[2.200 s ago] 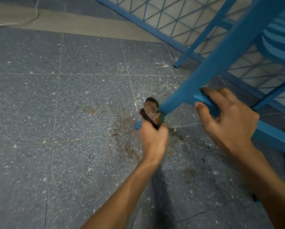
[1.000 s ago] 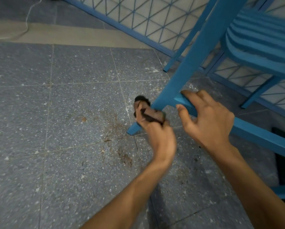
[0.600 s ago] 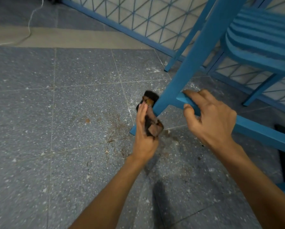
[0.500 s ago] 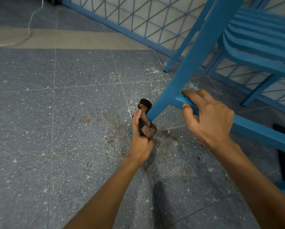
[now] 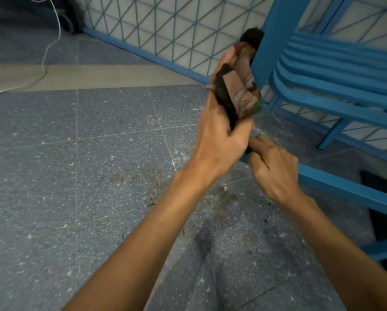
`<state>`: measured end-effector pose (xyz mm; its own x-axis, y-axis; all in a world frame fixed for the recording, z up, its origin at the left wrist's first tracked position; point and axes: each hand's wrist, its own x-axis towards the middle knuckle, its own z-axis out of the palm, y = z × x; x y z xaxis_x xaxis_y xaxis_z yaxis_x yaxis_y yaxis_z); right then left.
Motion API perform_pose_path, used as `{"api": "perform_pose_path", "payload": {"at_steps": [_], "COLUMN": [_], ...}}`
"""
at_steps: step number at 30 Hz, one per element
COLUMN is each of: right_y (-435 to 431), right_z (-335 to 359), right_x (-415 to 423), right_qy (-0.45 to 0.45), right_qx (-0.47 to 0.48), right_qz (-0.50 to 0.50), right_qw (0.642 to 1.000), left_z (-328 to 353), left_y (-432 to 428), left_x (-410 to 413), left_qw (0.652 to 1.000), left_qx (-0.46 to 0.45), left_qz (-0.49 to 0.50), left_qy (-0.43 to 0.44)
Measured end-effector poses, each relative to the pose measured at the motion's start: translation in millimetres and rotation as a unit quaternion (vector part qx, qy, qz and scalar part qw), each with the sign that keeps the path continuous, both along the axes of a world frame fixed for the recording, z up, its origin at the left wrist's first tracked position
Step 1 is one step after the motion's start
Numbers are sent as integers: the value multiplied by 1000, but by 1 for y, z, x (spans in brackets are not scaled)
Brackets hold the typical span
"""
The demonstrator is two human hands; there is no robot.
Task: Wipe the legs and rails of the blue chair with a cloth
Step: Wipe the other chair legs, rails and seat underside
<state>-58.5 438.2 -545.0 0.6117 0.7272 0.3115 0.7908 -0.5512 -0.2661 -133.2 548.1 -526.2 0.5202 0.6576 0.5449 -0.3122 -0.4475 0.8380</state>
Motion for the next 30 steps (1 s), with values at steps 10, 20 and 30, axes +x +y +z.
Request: {"api": "perform_pose_path", "payload": {"at_steps": [10,20,30], "right_y": [-22,-107,-102], "right_z": [25,24,5], "right_x": [-9,-25,2], "right_qy": [117,195,80], "right_qx": [77,214,163], "right_qz": [22,-262,-290], "right_qw": [990,921,940], "left_z": [-120,18,21], "left_y": [10,30,19], "left_x": [-32,-14,-6], "left_qw": [946,956,957], "left_qx": [-116,-153,-181], "left_qz": [-80,-175,-162], "left_qy": [293,179,160]}}
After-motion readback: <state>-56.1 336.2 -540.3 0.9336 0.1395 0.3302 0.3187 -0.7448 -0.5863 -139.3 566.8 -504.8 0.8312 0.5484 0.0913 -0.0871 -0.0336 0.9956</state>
